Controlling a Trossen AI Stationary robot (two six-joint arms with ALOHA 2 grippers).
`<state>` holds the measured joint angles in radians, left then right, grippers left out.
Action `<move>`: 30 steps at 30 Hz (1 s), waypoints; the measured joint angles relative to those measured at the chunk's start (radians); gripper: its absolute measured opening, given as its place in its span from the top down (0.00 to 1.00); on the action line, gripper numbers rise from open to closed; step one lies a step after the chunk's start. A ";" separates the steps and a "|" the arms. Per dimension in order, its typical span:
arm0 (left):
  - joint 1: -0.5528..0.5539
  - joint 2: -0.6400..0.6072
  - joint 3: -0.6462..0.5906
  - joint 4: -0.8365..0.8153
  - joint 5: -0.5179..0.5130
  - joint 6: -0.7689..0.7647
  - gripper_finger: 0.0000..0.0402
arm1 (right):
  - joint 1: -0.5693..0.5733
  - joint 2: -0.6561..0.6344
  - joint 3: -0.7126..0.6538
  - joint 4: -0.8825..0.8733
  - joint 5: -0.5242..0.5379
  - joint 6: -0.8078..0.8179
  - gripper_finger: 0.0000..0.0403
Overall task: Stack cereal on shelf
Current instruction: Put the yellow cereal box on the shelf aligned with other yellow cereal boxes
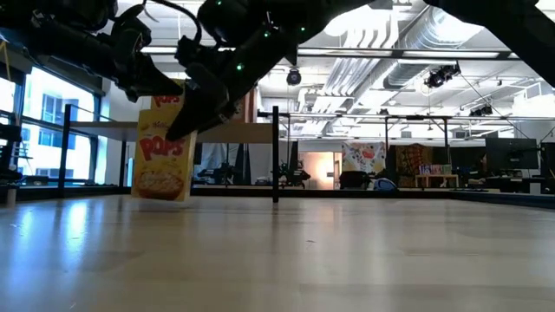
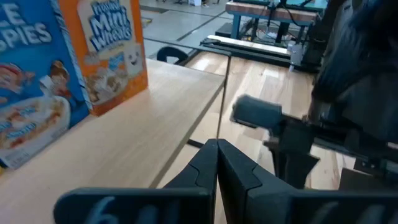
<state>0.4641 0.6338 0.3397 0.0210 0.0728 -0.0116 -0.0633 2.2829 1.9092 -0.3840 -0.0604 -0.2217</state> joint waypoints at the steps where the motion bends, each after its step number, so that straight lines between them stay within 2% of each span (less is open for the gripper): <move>1: 0.000 0.000 0.000 -0.002 0.001 -0.003 1.00 | 0.002 0.000 0.000 0.006 0.002 0.003 0.53; 8: 0.000 0.000 0.000 -0.002 0.030 -0.009 0.93 | 0.014 -0.001 0.032 0.009 0.007 0.022 0.35; 11: 0.000 0.000 0.000 -0.002 0.032 0.006 0.90 | 0.025 -0.009 0.069 -0.046 0.008 -0.006 0.33; 14: 0.000 0.000 0.000 -0.001 0.033 0.013 0.89 | 0.032 -0.029 0.155 -0.208 0.012 -0.005 0.35; 18: 0.000 0.000 0.000 0.005 0.033 0.014 0.92 | 0.060 -0.064 0.230 -0.427 0.110 -0.019 0.45; 22: -0.001 0.001 0.000 0.002 0.055 0.011 0.97 | 0.098 -0.146 0.150 -0.454 0.197 -0.034 0.65; 25: -0.006 0.001 0.000 -0.001 0.099 0.003 0.97 | 0.110 -0.220 -0.003 -0.357 0.199 0.013 0.83; 27: -0.019 0.007 0.000 0.002 0.136 0.000 0.93 | 0.112 -0.272 -0.137 -0.255 0.199 0.044 0.94; 30: -0.054 0.024 0.014 -0.017 0.159 -0.034 0.84 | 0.123 -0.372 -0.332 -0.048 0.201 0.095 0.97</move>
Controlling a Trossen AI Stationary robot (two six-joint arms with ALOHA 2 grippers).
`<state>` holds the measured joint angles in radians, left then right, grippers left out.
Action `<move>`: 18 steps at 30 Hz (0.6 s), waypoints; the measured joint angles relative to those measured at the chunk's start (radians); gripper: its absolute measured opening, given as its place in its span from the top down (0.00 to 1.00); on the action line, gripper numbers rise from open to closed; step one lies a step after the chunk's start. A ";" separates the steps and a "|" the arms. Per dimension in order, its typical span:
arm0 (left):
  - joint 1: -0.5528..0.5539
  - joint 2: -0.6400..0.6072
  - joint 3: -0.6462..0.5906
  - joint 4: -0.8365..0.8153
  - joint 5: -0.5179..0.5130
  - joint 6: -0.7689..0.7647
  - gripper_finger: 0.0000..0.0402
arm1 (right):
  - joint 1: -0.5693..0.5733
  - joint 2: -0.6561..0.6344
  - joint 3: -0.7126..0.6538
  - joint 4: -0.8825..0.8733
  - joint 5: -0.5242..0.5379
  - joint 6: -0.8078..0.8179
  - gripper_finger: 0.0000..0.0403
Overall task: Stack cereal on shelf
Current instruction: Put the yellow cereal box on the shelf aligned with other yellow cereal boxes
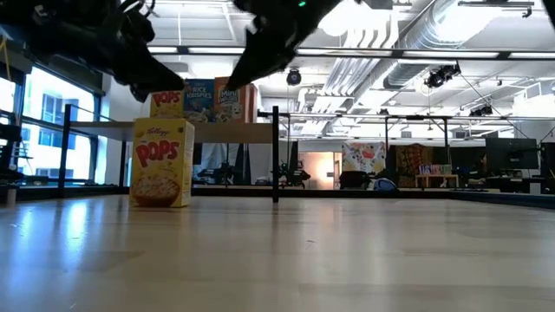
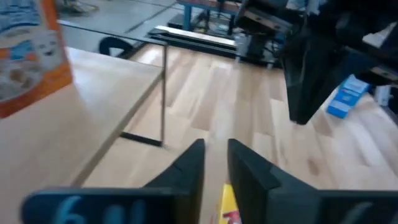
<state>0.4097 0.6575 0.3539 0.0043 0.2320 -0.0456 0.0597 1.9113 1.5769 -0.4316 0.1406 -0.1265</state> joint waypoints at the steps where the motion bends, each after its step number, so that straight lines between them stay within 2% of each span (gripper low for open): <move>1: -0.014 0.010 0.014 -0.011 0.000 -0.008 0.81 | 0.006 -0.035 -0.059 0.062 0.005 0.020 0.96; 5: -0.072 0.062 0.116 -0.190 -0.026 -0.028 0.66 | 0.036 -0.156 -0.278 0.271 0.063 0.073 0.92; 10: -0.137 0.163 0.299 -0.475 -0.082 -0.005 0.50 | 0.085 -0.286 -0.485 0.502 0.173 0.097 0.93; 15: -0.175 0.312 0.468 -0.718 -0.096 -0.002 0.38 | 0.127 -0.365 -0.615 0.602 0.222 0.123 0.98; 18: -0.200 0.409 0.529 -0.785 -0.120 0.024 0.34 | 0.143 -0.387 -0.657 0.623 0.243 0.110 0.99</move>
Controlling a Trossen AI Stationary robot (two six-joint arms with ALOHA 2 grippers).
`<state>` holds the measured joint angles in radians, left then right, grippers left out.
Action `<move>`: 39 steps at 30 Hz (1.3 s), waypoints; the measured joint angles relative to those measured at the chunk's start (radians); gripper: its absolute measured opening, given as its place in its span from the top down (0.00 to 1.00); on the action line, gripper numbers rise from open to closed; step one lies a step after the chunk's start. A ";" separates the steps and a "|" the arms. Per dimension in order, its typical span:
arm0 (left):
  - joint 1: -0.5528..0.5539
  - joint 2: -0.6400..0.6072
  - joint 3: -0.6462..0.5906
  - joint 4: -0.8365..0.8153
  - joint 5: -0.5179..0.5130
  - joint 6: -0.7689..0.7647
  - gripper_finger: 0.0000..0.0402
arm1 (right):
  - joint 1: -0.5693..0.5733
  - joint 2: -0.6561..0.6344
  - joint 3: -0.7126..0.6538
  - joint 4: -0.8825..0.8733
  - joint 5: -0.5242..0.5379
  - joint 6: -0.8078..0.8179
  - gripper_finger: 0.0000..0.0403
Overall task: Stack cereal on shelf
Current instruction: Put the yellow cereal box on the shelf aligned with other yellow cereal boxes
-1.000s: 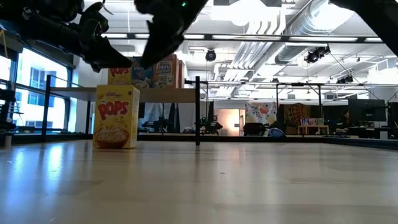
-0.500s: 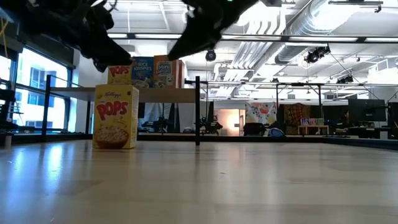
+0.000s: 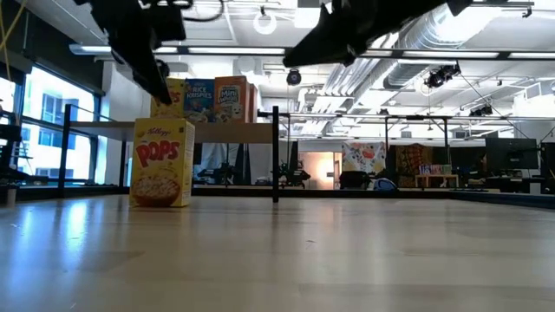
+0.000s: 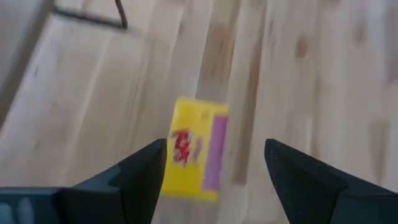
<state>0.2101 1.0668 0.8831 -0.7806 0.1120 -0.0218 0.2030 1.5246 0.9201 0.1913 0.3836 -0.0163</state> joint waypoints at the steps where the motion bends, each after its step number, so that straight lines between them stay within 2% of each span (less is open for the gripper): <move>1: -0.011 0.031 0.014 -0.020 -0.014 0.012 0.33 | 0.002 -0.004 -0.007 -0.003 0.001 -0.004 1.00; 8: -0.054 0.197 0.081 -0.070 -0.114 0.068 0.30 | 0.007 -0.015 -0.013 0.001 0.001 -0.009 1.00; 14: -0.055 0.252 0.112 -0.092 -0.155 0.082 0.30 | 0.007 -0.015 -0.013 0.001 0.001 -0.011 1.00; 21: -0.055 0.280 0.112 -0.125 -0.145 0.113 0.31 | 0.007 -0.015 -0.013 0.001 0.000 -0.018 1.00; 33: -0.057 0.279 0.112 -0.142 -0.148 0.124 0.50 | 0.007 -0.014 -0.013 -0.006 -0.001 -0.018 1.00; 39: -0.057 0.262 0.112 -0.151 -0.149 0.158 0.55 | 0.007 -0.014 -0.013 -0.008 -0.001 -0.018 1.00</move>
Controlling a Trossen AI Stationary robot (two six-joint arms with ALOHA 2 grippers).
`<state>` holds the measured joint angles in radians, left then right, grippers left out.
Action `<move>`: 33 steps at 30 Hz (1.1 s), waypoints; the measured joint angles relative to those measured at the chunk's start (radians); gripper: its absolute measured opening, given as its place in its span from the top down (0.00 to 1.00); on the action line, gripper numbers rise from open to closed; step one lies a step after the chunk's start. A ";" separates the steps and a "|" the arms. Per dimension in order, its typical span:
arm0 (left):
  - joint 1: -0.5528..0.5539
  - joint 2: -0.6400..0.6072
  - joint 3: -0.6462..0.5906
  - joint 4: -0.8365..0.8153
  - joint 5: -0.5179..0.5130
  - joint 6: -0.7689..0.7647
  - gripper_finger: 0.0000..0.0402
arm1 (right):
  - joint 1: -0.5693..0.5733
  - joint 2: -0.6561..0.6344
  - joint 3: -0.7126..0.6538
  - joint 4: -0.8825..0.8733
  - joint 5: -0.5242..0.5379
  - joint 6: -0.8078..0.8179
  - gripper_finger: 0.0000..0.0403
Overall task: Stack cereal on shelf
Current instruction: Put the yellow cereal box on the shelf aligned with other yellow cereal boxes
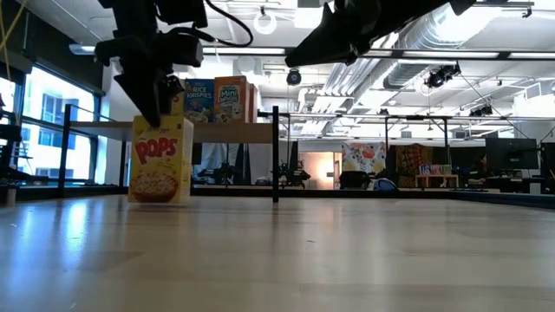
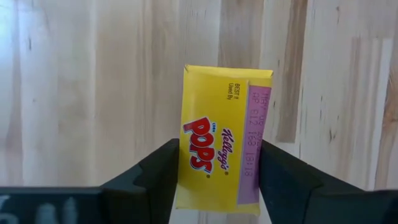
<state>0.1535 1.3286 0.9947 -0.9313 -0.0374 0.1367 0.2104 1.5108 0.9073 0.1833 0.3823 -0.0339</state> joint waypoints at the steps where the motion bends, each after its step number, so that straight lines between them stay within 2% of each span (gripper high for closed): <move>1: 0.000 -0.009 0.000 -0.004 0.000 0.006 0.55 | 0.000 0.000 0.000 0.000 0.000 0.000 1.00; 7: 0.005 -0.066 0.093 -0.157 -0.011 0.069 0.55 | 0.000 0.000 0.000 -0.001 0.000 0.000 1.00; 13: 0.055 -0.098 0.274 -0.421 -0.131 0.129 0.55 | 0.000 0.000 0.000 -0.002 -0.016 0.000 1.00; 16: 0.111 -0.111 0.351 -0.499 -0.191 0.153 0.55 | 0.000 0.000 0.000 -0.002 -0.017 0.000 1.00; 24: 0.286 -0.119 0.490 -0.516 -0.230 0.284 0.55 | 0.000 0.000 0.000 -0.002 -0.027 0.000 1.00; 33: 0.425 -0.117 0.512 -0.515 -0.192 0.377 0.55 | 0.000 0.000 0.000 -0.006 -0.032 0.000 1.00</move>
<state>0.5788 1.2120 1.5063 -1.4468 -0.2294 0.5132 0.2104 1.5112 0.9073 0.1768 0.3500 -0.0338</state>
